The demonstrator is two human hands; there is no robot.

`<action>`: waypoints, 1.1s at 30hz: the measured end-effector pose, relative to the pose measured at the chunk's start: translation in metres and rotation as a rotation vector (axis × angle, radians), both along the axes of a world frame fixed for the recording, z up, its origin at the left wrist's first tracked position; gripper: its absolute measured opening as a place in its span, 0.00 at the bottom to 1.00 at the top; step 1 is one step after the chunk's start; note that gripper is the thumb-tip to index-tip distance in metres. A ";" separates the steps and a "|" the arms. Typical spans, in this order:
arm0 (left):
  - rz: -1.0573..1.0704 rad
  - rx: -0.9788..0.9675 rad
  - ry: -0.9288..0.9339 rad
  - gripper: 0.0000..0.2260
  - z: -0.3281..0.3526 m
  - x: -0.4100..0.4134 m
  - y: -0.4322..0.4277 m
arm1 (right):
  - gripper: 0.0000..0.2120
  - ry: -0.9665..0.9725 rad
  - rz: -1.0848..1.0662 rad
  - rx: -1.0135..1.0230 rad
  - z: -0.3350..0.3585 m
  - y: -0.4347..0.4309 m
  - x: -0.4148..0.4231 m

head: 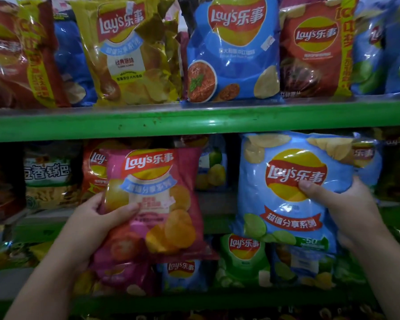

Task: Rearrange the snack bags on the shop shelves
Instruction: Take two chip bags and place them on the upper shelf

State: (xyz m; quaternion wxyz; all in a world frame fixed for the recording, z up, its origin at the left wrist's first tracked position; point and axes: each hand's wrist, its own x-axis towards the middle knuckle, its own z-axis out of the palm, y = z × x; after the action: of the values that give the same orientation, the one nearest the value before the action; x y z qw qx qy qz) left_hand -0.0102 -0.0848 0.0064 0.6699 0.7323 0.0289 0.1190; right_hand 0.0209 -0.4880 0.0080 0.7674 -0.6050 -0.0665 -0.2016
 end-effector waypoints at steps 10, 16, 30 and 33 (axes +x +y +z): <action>-0.104 -0.191 0.022 0.24 -0.021 -0.014 0.048 | 0.33 -0.122 0.174 -0.026 0.000 0.097 0.079; -0.150 -0.142 -0.031 0.32 -0.023 -0.021 0.049 | 0.28 -0.135 0.217 -0.132 -0.005 0.142 0.113; -0.211 0.047 -0.308 0.28 0.003 -0.009 -0.048 | 0.22 0.052 0.099 -0.189 -0.005 0.088 0.024; -0.259 0.097 -0.396 0.26 0.013 -0.006 -0.085 | 0.30 0.046 0.267 -0.059 0.001 0.054 -0.015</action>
State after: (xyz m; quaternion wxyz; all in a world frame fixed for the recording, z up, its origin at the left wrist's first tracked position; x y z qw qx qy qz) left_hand -0.0158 -0.1703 0.0197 0.6363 0.7234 -0.2030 0.1747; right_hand 0.0054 -0.4339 0.0089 0.7707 -0.6175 -0.1344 -0.0817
